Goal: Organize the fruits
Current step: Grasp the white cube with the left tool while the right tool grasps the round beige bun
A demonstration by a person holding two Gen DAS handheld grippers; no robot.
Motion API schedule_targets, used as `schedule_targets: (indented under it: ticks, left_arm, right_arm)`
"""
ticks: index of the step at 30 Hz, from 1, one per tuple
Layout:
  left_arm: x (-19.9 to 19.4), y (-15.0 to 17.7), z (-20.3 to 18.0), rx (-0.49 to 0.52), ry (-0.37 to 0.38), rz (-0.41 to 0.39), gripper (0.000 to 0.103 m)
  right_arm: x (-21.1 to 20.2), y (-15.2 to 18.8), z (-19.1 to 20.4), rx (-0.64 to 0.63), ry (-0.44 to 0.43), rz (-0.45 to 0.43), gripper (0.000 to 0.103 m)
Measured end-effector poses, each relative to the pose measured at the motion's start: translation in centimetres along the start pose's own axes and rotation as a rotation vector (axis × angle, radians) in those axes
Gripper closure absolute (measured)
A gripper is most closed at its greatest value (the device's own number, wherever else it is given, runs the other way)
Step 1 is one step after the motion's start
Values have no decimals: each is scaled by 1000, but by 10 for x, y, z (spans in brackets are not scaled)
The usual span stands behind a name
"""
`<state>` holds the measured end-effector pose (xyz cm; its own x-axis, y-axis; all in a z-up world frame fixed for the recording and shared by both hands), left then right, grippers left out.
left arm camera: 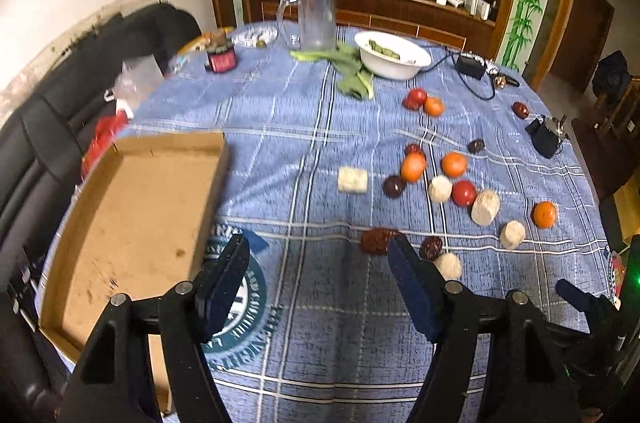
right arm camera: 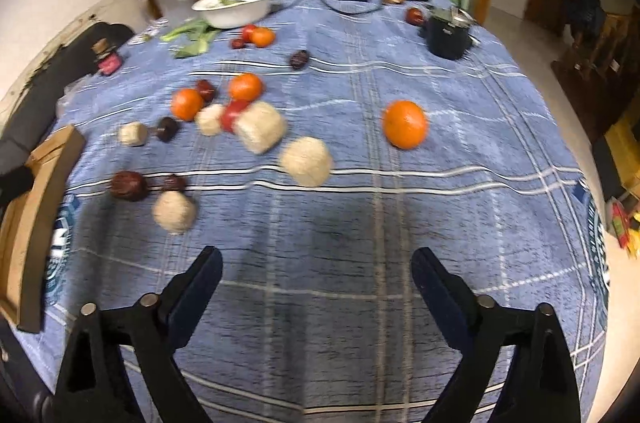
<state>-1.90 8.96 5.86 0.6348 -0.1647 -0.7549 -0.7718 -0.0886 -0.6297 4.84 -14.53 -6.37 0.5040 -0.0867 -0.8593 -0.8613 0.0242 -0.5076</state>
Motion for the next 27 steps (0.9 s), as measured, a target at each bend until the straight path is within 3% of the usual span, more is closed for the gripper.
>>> schedule_targets:
  ticks: [11,27]
  left_arm:
    - [8,0,2,64,-36,13,32]
    - [37,5,17,75,12,105,32]
  right_arm:
    - [5,2,19,-24,-8,24,12]
    - [10,-2,18,17,24,34,12]
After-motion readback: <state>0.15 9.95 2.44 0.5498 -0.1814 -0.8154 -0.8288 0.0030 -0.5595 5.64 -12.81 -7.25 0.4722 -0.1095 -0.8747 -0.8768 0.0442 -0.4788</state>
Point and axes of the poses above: each gripper's, at about its wrist camera, not at the fingertips, and x roughly the way its jaws point, z to its left, y to its underside, the point moved 8 cm from there along x, roughly the way its jaws point, and after that the axes turned 14 degrees about y, right-handed, at the moved point
